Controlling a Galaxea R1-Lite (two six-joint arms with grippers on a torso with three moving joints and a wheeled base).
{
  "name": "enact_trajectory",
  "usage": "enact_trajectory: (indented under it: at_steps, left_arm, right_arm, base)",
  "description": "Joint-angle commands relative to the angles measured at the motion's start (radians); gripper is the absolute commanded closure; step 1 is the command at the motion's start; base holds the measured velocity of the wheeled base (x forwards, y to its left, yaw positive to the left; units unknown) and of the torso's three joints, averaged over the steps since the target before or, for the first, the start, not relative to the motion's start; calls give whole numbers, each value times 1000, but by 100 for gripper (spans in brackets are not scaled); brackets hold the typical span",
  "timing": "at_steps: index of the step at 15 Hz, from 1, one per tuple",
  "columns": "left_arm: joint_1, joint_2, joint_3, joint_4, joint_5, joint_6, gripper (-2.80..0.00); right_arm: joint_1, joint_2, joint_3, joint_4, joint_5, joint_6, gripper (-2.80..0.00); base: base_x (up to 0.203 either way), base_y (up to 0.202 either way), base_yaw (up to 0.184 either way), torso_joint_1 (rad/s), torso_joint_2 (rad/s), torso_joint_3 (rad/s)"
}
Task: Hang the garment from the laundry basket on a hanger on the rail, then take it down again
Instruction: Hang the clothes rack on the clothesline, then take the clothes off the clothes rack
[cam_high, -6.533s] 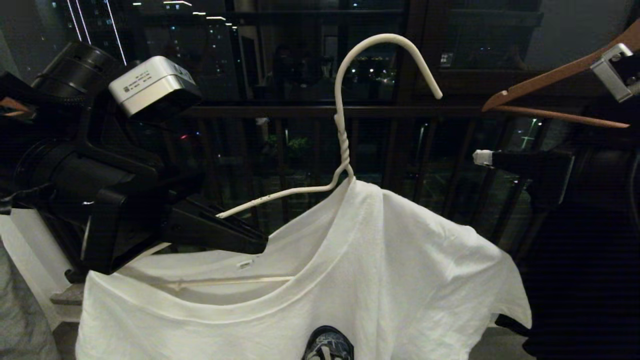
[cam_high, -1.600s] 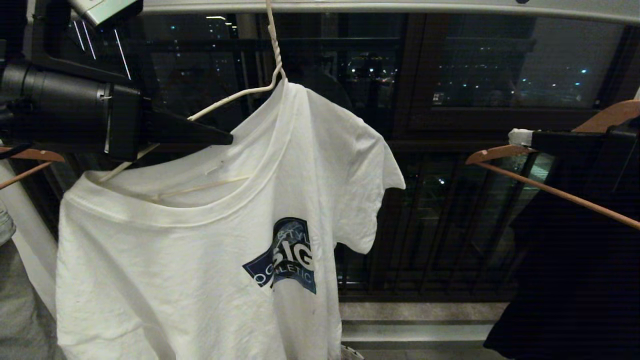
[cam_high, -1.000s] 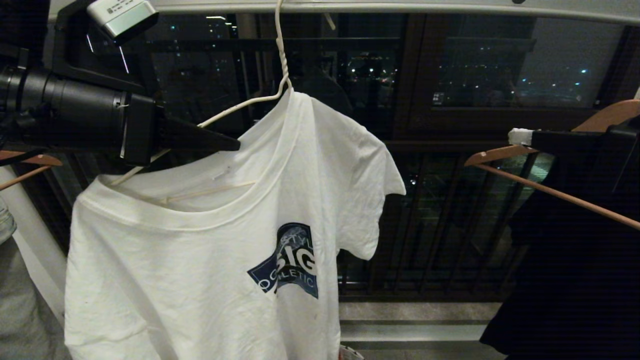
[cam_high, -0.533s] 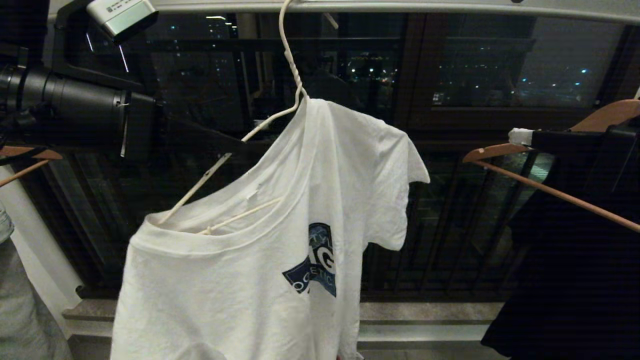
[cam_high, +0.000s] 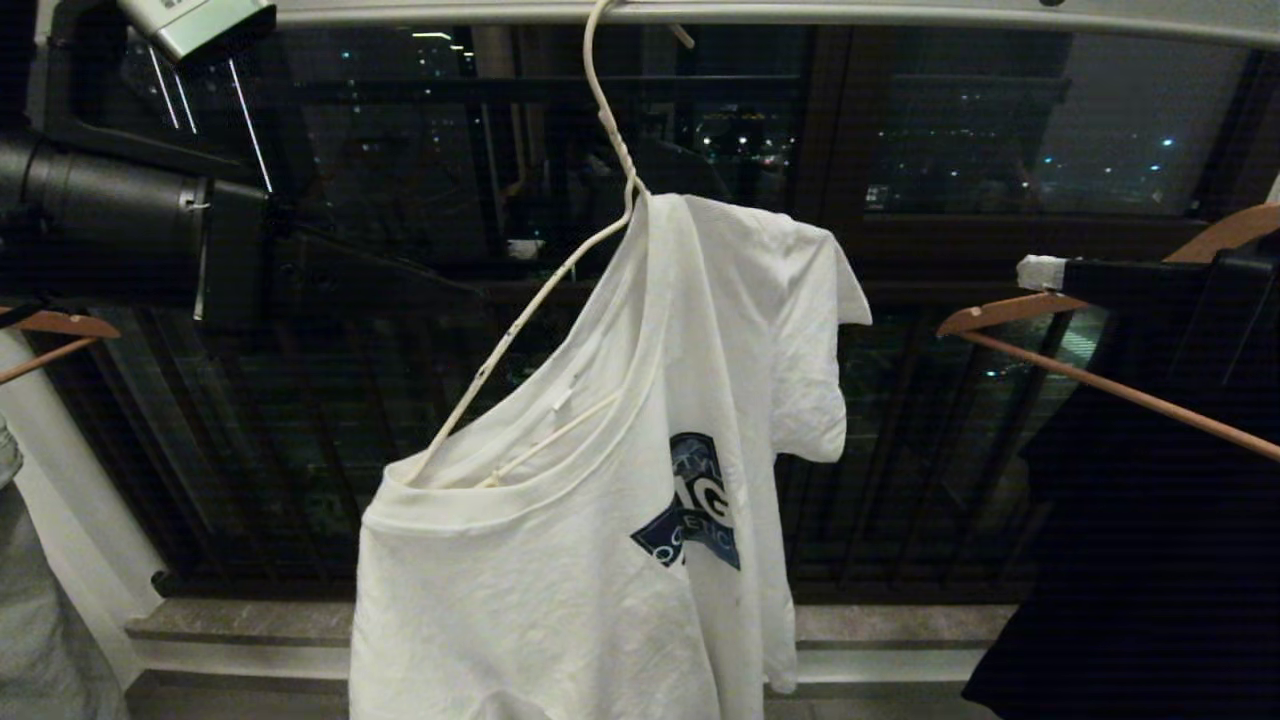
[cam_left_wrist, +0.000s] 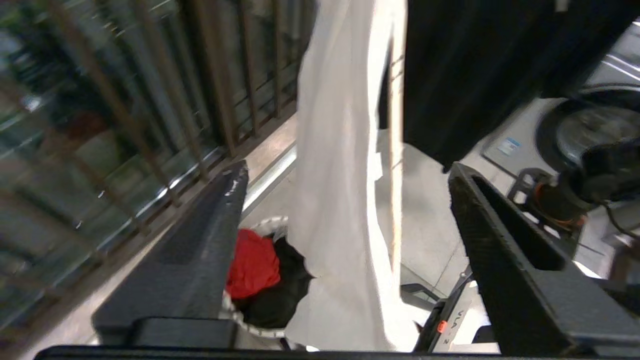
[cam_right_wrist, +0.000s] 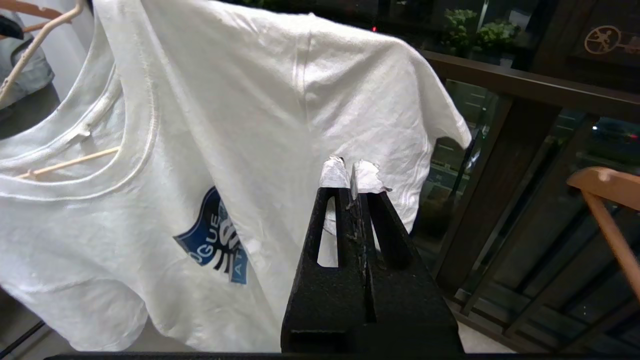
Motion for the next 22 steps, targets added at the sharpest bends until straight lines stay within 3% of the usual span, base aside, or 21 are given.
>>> enact_trajectory:
  at_steps: [1,7,11,15,22]
  left_arm:
    - [0,-58,44,3,49,-11,0]
    - [0,-233,203,8,66,-105,0]
    - [0,-408,296,25,66,-205,0]
    - [1,-506,339,160,68,-230,0]
    - [1,-535,423,165,68,-243,0]
  right_arm:
    - [0,-1,-11,2,3,2,0]
    - [0,-30,-27,13,6,6,0]
    - [17,-80,-93,39,9,105,0]
    - [124,-64,-157,92,8,146,0]
    - [274,82,-273,146,-26,143,0]
  base:
    - [0,0,0,0,0,0]
    - [0,0,0,0,0,0]
    - [0,0,0,0,0,0]
    - [0,0,0,0,0,0]
    - [0,0,0,0,0,0]
